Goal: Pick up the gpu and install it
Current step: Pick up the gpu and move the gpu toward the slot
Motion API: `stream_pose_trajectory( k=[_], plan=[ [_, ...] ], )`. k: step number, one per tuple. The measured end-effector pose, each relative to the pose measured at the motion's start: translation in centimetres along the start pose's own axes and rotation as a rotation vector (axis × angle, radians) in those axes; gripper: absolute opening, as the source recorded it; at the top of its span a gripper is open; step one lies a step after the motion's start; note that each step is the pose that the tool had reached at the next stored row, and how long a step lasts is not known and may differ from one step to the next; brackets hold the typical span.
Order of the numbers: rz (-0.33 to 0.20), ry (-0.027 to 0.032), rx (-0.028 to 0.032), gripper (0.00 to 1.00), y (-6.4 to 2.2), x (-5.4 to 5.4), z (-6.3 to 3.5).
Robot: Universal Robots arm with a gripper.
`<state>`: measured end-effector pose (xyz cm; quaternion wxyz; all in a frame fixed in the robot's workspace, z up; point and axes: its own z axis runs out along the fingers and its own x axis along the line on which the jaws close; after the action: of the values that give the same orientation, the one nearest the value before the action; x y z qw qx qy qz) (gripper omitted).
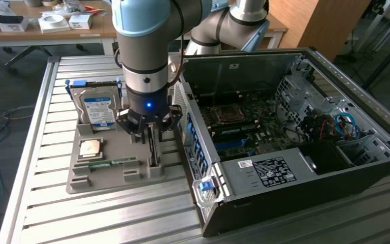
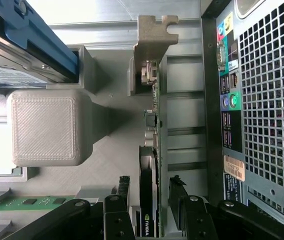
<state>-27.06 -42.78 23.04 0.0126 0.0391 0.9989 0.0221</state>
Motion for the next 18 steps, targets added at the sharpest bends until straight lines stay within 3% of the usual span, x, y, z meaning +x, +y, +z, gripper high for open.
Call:
stream_pose_trajectory(
  k=[15, 17, 18],
  plan=[
    [0.0, -0.0001, -0.0001, 0.45, -0.17, -0.02, 0.0],
    [0.0, -0.0001, -0.0001, 0.43, -0.17, -0.02, 0.0],
    [0.0, -0.0001, -0.0001, 0.37, -0.17, -0.02, -0.01]
  ],
)
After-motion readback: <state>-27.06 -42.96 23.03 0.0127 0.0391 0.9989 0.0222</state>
